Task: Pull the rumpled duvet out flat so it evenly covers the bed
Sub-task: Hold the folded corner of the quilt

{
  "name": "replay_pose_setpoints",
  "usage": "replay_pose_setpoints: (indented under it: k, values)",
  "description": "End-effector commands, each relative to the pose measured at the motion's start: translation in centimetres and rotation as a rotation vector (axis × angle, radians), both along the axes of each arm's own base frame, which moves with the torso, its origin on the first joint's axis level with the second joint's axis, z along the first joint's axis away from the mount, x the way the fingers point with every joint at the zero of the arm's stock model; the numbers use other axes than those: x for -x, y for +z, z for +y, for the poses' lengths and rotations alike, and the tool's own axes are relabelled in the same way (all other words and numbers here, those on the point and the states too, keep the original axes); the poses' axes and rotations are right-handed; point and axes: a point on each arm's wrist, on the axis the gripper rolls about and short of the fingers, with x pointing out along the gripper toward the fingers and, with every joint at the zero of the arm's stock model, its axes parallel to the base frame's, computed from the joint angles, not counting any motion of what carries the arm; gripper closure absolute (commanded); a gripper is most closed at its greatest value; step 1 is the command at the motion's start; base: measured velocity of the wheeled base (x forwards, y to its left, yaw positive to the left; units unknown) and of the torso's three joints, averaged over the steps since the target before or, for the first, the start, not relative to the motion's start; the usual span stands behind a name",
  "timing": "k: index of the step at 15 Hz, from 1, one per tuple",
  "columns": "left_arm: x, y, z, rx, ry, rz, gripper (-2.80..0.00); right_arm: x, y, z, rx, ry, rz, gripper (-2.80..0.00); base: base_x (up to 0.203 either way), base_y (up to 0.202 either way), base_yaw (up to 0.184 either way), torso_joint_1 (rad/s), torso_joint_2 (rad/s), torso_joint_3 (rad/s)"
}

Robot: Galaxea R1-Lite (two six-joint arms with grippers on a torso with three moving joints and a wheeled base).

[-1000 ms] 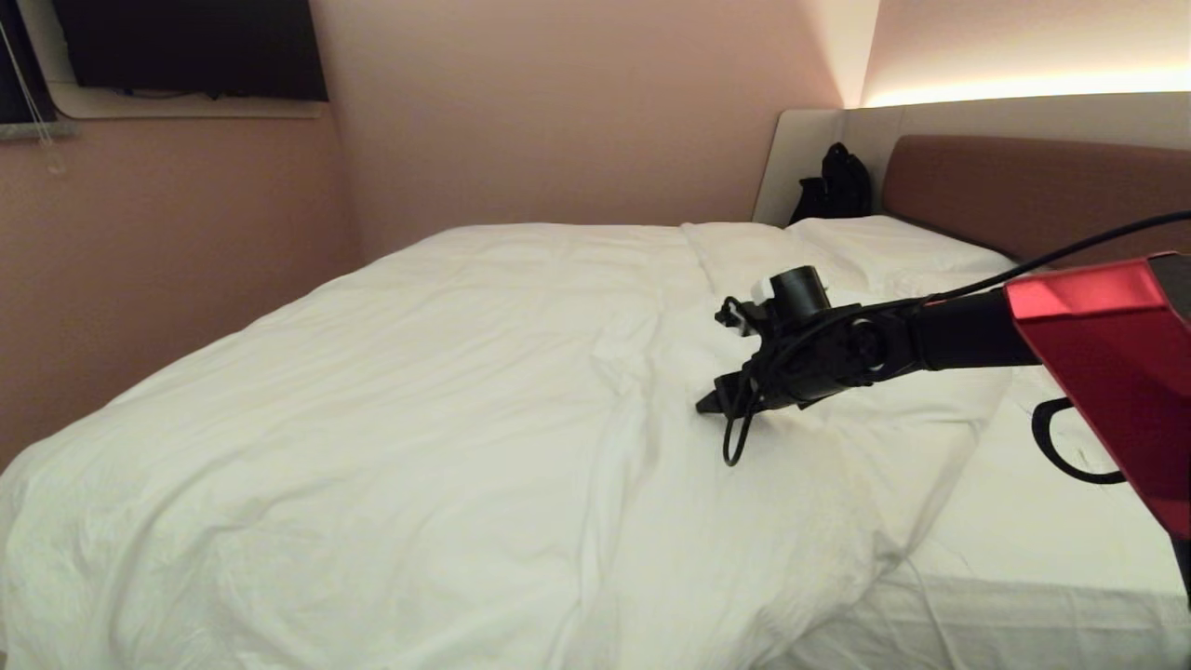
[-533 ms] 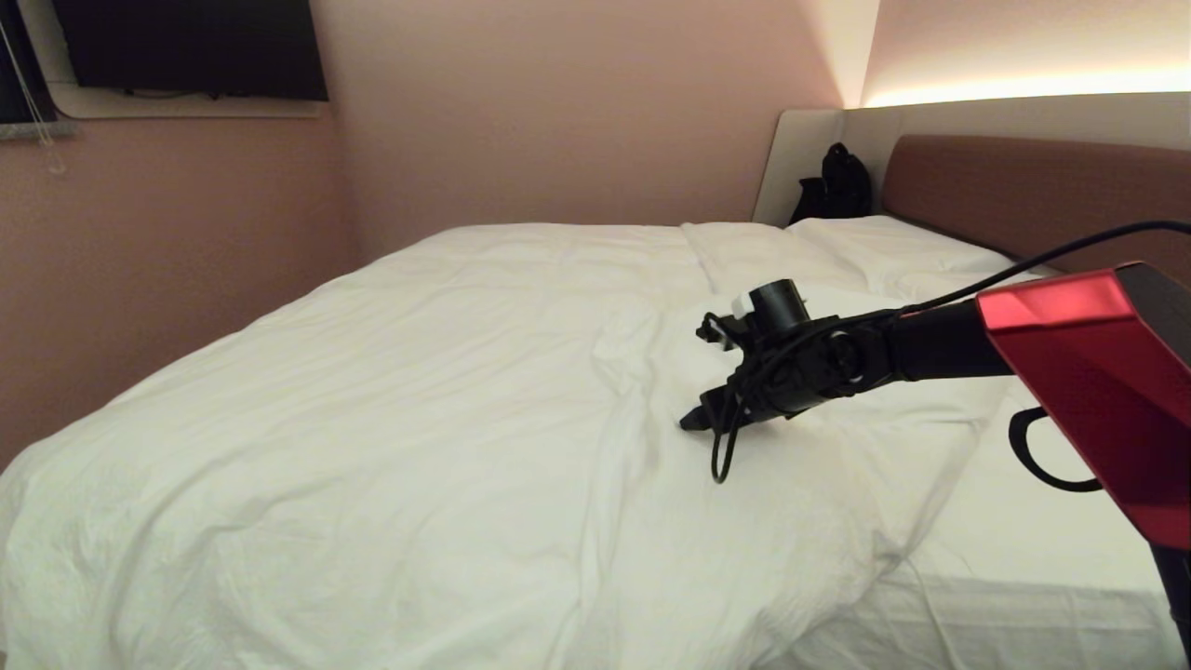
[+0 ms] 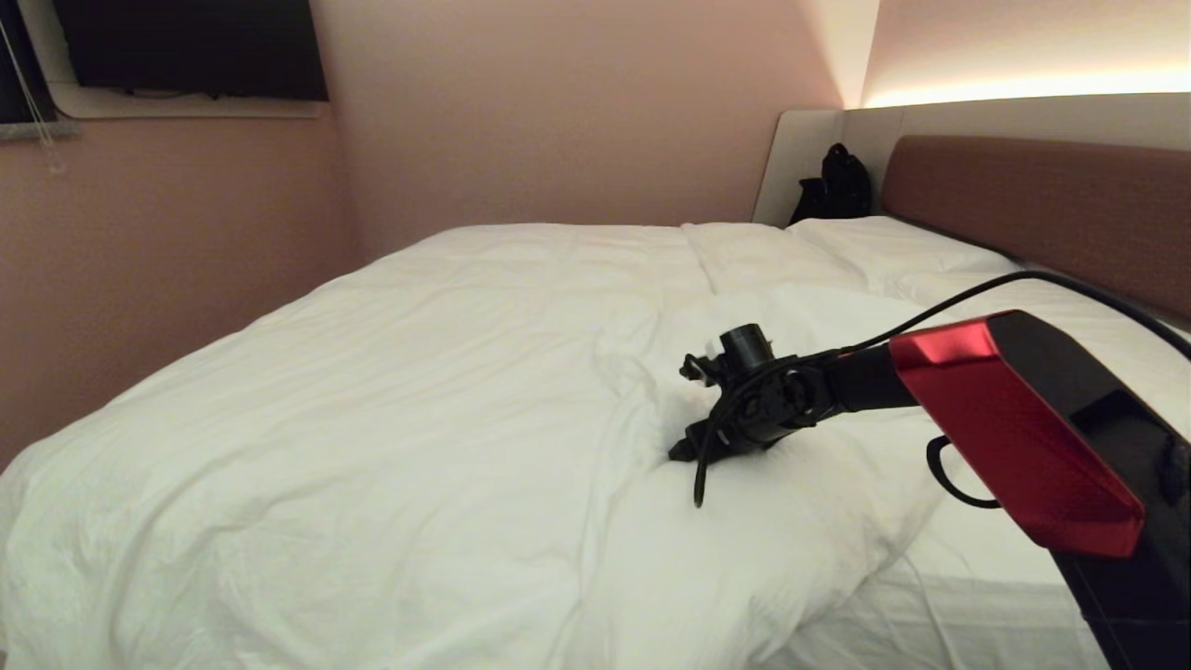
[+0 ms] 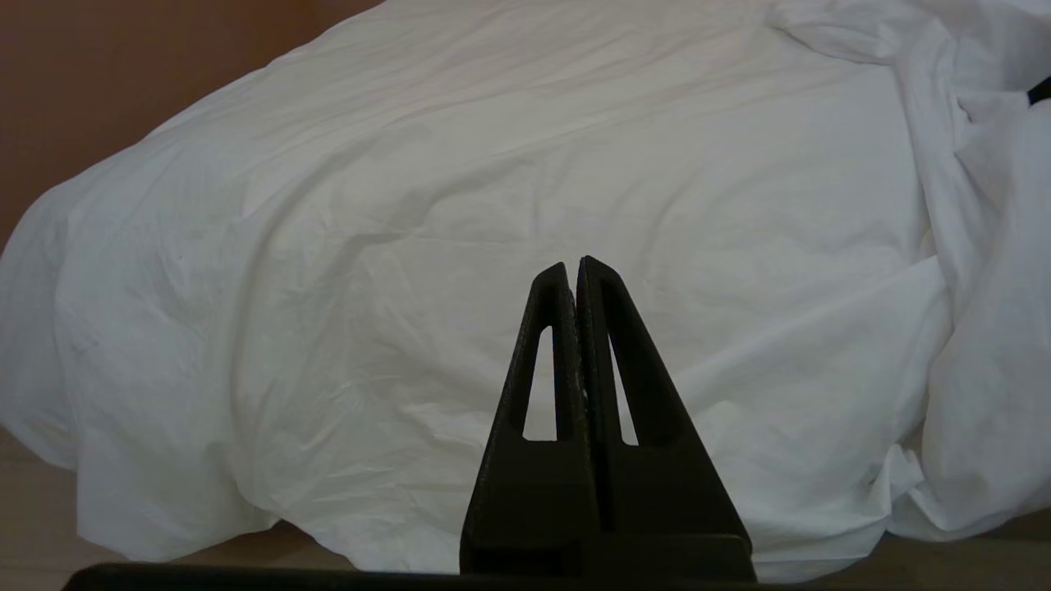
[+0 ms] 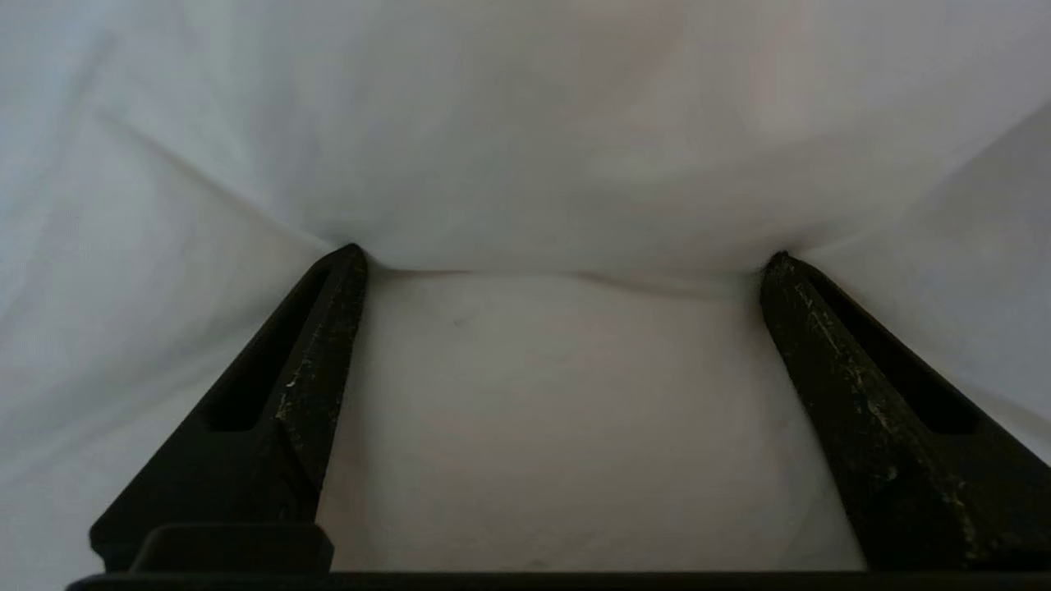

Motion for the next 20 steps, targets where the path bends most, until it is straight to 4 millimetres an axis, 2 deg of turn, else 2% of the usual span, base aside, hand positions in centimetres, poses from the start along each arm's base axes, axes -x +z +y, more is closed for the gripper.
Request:
replay_pose_setpoints:
  k: [1, 5, 6, 12, 14, 17, 20]
  values:
    - [0.0, 0.0, 0.0, 0.000, 0.000, 0.000, 0.00, -0.7, -3.5, -0.2, 0.025, -0.013, 0.062, -2.80, 0.000, 0.000, 0.000, 0.000, 0.00, 0.000]
    - [0.0, 0.0, 0.0, 0.000, 0.000, 0.000, 0.00, -1.1, -4.5, -0.6, 0.030, -0.024, 0.077, -2.80, 0.000, 0.000, 0.000, 0.000, 0.00, 0.000]
    - [0.0, 0.0, 0.0, 0.000, 0.000, 0.000, 0.00, -1.2, -4.4, -0.6, 0.029, -0.026, 0.074, 0.00, 0.000, 0.000, 0.000, 0.000, 0.00, 0.000]
    - [0.0, 0.0, 0.0, 0.000, 0.000, 0.000, 0.00, -1.5, -3.5, -1.3, 0.015, -0.047, 0.056, 0.00, 0.000, 0.000, 0.000, 0.000, 0.00, 0.000]
    - [0.0, 0.0, 0.0, 0.000, 0.000, 0.000, 0.00, -1.5, -2.3, -1.9, -0.003, -0.072, 0.039, 0.00, 0.000, 0.000, 0.000, 0.000, 0.00, 0.000]
    - [0.0, 0.0, 0.0, 0.000, 0.000, -0.001, 0.00, -1.4, 0.1, -2.8, -0.029, -0.102, 0.002, 0.00, 0.000, 0.000, 0.000, 0.000, 0.00, 0.000]
    - [0.0, 0.0, 0.0, 0.000, 0.000, 0.000, 0.00, -0.4, 4.7, -4.0, -0.073, -0.131, -0.068, 0.00, 0.000, 0.000, 0.000, 0.000, 0.00, 0.000]
